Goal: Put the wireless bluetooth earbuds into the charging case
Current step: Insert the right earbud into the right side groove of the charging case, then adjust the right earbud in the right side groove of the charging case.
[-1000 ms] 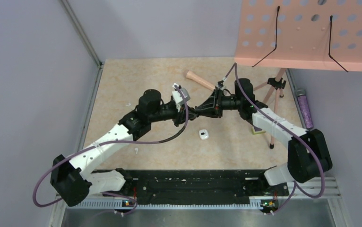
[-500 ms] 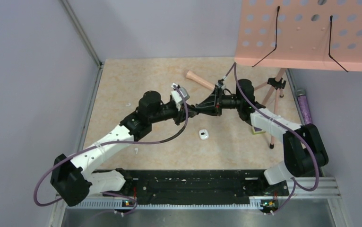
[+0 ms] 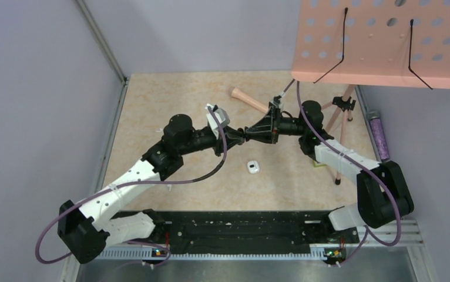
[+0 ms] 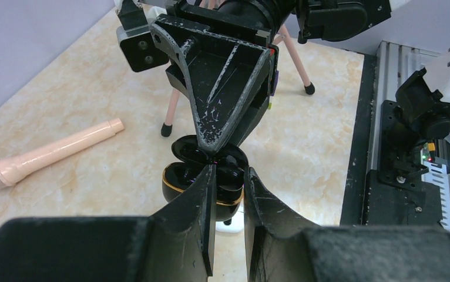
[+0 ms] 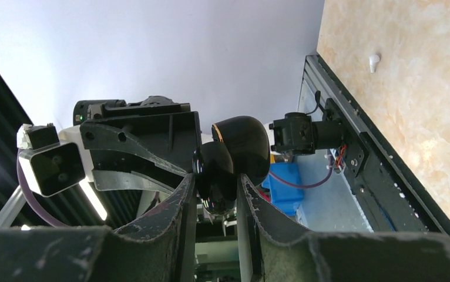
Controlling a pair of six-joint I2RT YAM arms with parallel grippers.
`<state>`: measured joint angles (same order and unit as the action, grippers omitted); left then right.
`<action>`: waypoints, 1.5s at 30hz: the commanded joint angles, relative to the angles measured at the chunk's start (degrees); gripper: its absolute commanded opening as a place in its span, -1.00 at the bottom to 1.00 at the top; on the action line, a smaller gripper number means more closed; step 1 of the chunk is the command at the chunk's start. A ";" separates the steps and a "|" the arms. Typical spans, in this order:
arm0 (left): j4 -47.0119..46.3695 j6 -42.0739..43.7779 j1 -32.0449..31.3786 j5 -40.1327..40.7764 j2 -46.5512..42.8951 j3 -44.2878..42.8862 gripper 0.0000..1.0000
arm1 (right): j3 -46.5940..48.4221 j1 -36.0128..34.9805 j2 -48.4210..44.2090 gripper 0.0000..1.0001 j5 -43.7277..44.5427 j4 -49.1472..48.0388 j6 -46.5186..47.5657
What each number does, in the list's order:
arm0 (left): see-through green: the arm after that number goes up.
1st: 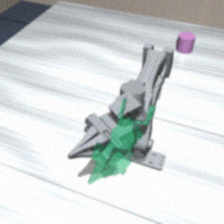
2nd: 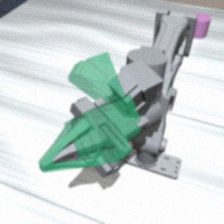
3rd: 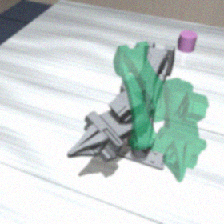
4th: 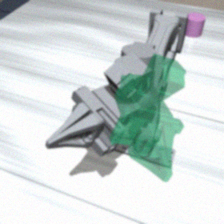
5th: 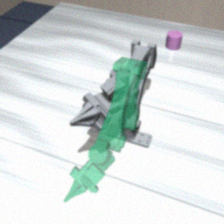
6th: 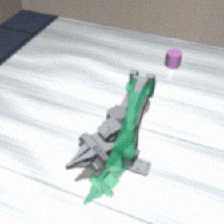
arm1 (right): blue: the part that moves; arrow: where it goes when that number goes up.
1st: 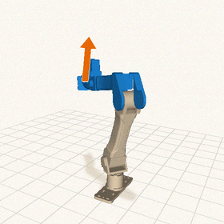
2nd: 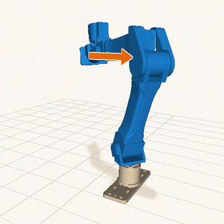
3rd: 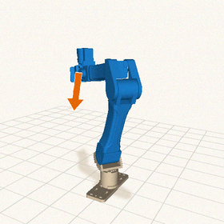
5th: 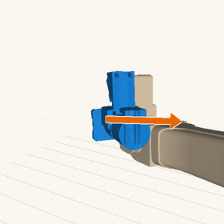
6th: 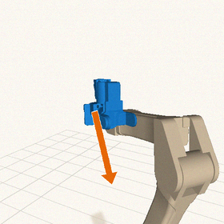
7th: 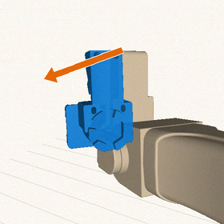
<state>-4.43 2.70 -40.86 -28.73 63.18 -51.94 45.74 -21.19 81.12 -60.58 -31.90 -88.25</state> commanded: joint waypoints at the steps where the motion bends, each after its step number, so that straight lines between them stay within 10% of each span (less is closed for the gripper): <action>1: 4.17 -0.73 -1.28 -5.09 -1.44 0.73 -1.00 | 1.19 2.04 -3.57 -1.00 2.33 -2.78 -1.21; 14: 5.24 -2.00 -1.33 -5.83 -0.59 0.64 -0.28 | 2.16 2.21 -4.90 -1.00 3.48 4.20 2.42; 31: 1.41 -5.60 -1.24 -2.06 0.83 1.50 -0.09 | 2.15 2.21 -3.65 -1.00 5.78 6.78 4.15; 45: 11.90 -24.30 -1.32 18.43 2.22 -7.50 0.49 | -1.27 2.21 -7.17 -1.00 17.59 15.42 1.06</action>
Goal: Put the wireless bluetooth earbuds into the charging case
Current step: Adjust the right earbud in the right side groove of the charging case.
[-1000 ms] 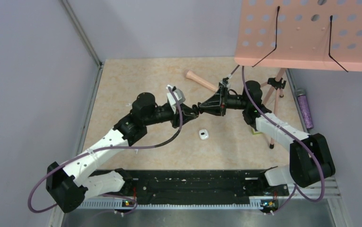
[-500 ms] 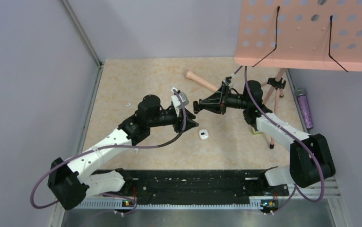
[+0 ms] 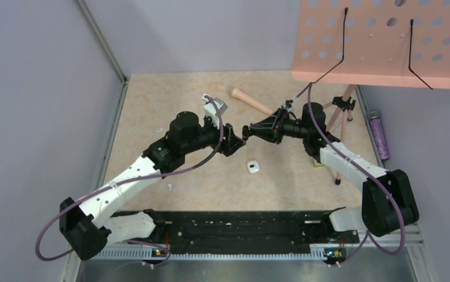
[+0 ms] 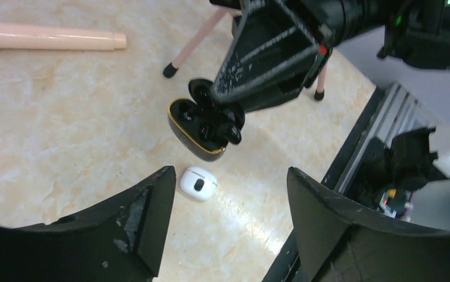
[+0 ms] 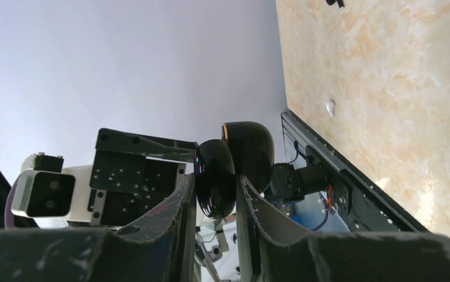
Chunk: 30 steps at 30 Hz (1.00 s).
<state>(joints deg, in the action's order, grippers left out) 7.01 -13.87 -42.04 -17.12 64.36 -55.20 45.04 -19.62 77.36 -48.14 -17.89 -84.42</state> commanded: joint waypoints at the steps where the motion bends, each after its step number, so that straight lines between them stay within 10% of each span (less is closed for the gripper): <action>1: -1.19 -8.87 -0.22 6.99 0.99 -3.86 0.53 | -0.75 0.60 -3.80 -1.00 6.18 1.97 -3.51; 12: -7.72 -9.72 -1.72 7.83 1.58 -1.21 0.84 | -1.12 0.64 -4.77 -1.00 8.64 1.01 -7.52; 30: -10.18 -6.17 -2.96 14.55 6.77 -1.63 0.41 | -1.70 0.65 -5.61 -1.00 7.63 -0.45 -8.57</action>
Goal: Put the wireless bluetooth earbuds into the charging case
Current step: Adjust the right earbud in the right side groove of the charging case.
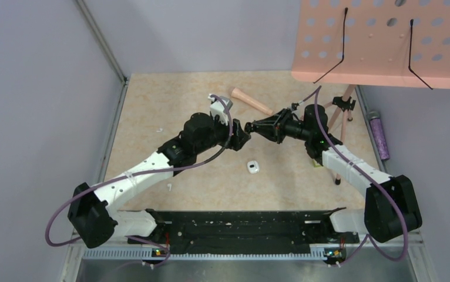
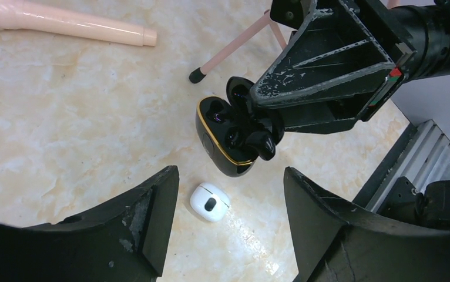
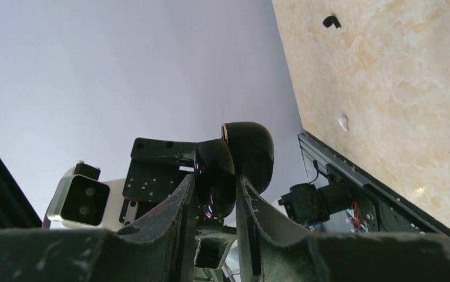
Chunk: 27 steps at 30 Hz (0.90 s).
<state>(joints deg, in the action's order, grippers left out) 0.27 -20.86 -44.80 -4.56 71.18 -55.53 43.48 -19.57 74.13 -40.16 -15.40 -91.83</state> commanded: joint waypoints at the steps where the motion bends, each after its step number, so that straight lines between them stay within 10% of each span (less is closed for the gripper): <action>1: -3.70 0.76 -0.20 2.02 -0.12 -1.18 0.41 | -0.23 0.58 -2.45 -1.00 -0.35 -2.92 -1.22; 27: -3.80 -0.18 -0.12 7.82 -0.88 -0.03 0.31 | -1.08 0.63 -3.34 -1.00 -0.28 -3.72 -1.45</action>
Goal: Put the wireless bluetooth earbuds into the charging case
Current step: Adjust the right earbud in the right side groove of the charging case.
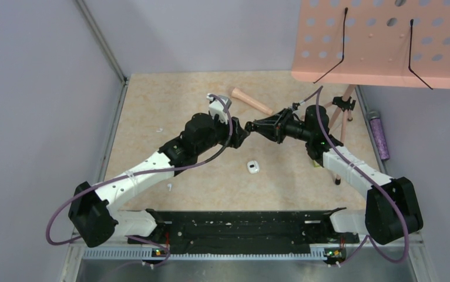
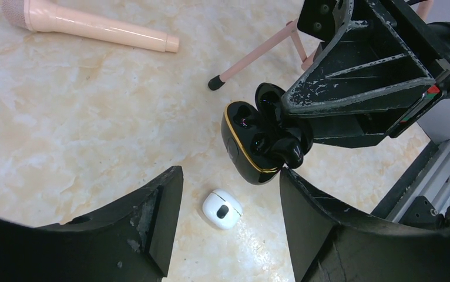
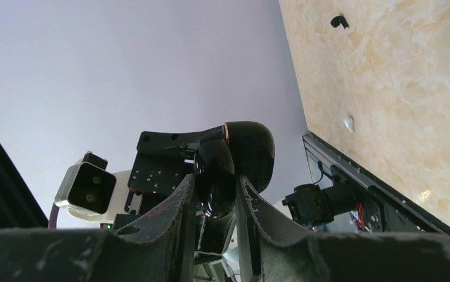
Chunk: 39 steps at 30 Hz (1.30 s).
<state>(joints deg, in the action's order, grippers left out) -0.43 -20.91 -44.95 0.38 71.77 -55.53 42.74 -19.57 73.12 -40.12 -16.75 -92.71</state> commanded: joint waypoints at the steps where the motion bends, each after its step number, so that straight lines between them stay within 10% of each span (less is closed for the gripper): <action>1: -3.05 -0.18 0.04 3.44 -1.59 0.05 0.30 | -0.37 0.59 -2.37 -1.00 -0.39 -2.40 -0.55; 9: -2.58 -0.41 0.12 3.27 -3.94 0.91 0.28 | -0.99 0.59 -2.55 -1.00 -0.37 -2.62 -0.76; 20: -0.48 0.91 0.12 -5.66 -4.35 0.51 0.77 | -0.64 0.57 -2.55 -1.00 -0.05 -2.68 -0.81; 39: -4.14 -1.86 0.04 -5.86 -0.53 -1.99 0.59 | 0.17 0.56 -3.07 -1.00 0.14 -1.06 -0.07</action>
<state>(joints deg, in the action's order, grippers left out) -0.47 -21.98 -44.91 -3.95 72.05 -55.18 41.63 -19.57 71.99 -39.92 -16.64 -92.82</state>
